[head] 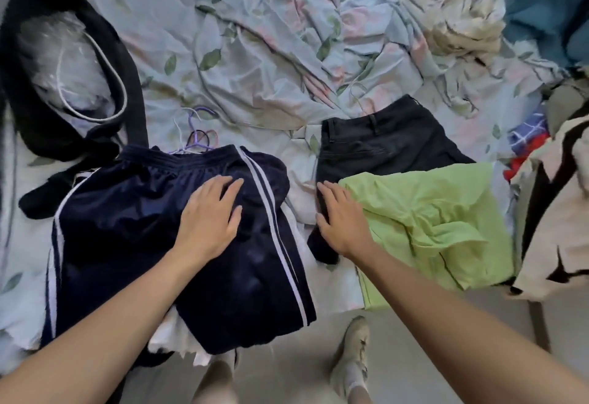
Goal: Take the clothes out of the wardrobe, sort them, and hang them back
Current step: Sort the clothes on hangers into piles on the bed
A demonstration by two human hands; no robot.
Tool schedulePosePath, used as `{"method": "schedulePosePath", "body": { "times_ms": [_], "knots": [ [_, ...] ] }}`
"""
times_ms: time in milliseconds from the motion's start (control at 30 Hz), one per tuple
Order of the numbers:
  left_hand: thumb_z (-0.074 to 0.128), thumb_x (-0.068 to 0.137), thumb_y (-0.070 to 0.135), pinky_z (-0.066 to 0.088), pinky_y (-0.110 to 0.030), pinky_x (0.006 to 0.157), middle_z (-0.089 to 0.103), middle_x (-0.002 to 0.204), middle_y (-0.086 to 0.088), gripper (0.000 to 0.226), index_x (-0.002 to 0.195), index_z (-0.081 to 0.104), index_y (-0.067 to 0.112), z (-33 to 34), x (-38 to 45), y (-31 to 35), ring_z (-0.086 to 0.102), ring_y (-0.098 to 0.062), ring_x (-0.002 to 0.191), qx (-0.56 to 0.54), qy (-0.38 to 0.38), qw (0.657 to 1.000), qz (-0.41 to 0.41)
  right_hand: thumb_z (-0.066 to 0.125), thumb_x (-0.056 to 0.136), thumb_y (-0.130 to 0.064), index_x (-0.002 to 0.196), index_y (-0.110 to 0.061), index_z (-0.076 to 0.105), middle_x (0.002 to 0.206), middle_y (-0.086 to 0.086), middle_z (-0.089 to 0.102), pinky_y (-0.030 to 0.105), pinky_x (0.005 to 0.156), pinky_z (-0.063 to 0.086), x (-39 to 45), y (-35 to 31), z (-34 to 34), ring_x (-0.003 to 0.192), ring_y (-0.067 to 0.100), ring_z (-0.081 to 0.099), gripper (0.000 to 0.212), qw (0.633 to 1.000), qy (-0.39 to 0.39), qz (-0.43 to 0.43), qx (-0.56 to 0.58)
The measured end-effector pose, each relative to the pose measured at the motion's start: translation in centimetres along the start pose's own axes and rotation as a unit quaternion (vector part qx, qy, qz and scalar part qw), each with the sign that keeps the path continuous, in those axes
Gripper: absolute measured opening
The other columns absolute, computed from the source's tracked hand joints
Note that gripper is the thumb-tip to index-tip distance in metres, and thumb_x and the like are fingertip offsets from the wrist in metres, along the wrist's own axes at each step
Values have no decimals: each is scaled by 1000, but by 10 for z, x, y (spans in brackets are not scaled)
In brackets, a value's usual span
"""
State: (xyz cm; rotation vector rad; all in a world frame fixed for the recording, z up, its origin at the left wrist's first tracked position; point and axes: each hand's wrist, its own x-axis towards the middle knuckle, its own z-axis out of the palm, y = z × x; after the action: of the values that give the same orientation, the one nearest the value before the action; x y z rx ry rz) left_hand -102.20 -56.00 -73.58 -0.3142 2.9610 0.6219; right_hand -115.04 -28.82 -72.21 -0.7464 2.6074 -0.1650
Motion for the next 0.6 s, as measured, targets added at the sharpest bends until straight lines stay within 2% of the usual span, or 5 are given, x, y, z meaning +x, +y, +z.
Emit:
{"method": "schedulePosePath", "body": {
  "times_ms": [200, 300, 400, 467, 600],
  "knots": [
    [52, 101, 29, 47, -48, 105, 52, 143, -12, 51, 148, 50, 9, 50, 27, 137, 50, -33, 132, -1, -17, 999, 37, 59, 94, -25, 156, -16, 38, 160, 5, 38, 45, 117, 37, -46, 119, 1, 146, 26, 34, 66, 996, -5, 61, 63],
    [48, 99, 34, 46, -47, 105, 51, 144, -10, 54, 148, 50, 10, 91, 27, 224, 49, -32, 130, -4, -35, 998, 54, 55, 96, -25, 159, -19, 32, 163, 1, 33, 46, 123, 29, -77, 197, 5, 152, 22, 26, 68, 993, 6, 75, 87],
    [55, 100, 31, 46, -50, 107, 47, 151, -13, 55, 151, 48, 11, 138, 28, 307, 47, -36, 135, 13, -61, 996, 69, 55, 96, -24, 161, -19, 30, 166, 2, 32, 45, 129, 18, -117, 284, 6, 156, 23, 23, 70, 995, 3, 63, 72],
    [65, 97, 27, 46, -53, 109, 41, 158, -13, 65, 156, 42, 15, 163, 30, 360, 44, -37, 140, 23, -89, 994, 65, 57, 95, -22, 159, -17, 33, 167, 4, 31, 47, 130, 14, -148, 339, 4, 157, 24, 21, 69, 997, -9, 41, 59],
    [63, 97, 42, 42, -55, 114, 31, 165, -8, 74, 162, 31, 28, 199, 44, 445, 36, -35, 148, 15, -127, 990, 52, 57, 93, -20, 159, -16, 34, 168, 5, 30, 49, 130, 14, -192, 431, 2, 157, 25, 22, 70, 999, -22, 9, 39]
  ]
}}
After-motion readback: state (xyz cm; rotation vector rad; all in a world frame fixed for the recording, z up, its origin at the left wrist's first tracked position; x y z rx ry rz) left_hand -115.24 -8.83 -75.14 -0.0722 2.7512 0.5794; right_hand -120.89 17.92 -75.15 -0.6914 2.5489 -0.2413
